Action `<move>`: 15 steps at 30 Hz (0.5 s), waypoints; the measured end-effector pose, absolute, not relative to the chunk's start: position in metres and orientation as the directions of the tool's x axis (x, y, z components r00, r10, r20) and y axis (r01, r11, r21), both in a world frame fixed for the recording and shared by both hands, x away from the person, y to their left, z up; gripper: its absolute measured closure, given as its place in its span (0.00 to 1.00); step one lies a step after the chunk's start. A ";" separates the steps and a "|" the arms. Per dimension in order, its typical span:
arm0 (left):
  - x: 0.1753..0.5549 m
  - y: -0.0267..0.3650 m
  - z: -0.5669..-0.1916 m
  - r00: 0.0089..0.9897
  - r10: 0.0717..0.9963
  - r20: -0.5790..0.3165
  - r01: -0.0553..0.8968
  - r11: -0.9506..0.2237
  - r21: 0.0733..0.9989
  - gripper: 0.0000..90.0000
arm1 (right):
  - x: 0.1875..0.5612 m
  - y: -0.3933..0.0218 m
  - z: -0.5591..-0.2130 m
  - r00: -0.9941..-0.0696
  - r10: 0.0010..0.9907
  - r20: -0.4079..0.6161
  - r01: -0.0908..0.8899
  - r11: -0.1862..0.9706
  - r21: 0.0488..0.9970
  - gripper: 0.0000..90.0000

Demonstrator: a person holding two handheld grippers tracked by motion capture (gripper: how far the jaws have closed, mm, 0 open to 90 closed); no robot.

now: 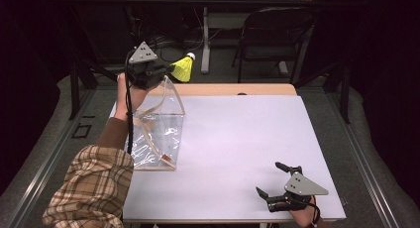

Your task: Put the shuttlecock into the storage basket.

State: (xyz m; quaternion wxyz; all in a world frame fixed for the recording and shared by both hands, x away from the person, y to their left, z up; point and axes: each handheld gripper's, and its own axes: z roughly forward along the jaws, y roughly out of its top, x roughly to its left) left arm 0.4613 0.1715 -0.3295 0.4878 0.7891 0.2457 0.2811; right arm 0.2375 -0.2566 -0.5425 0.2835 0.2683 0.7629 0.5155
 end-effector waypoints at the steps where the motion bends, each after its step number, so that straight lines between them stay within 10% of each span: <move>1: 0.461 0.172 -0.329 0.719 0.664 0.204 0.113 -0.403 0.908 1.00 | 0.238 -0.257 -0.542 -0.696 0.701 -0.157 0.116 0.325 0.939 0.01; 15: 0.460 0.186 -0.326 0.700 0.682 0.211 0.123 -0.407 0.905 1.00 | 0.238 -0.256 -0.543 -0.695 0.703 -0.154 0.120 0.324 0.939 0.01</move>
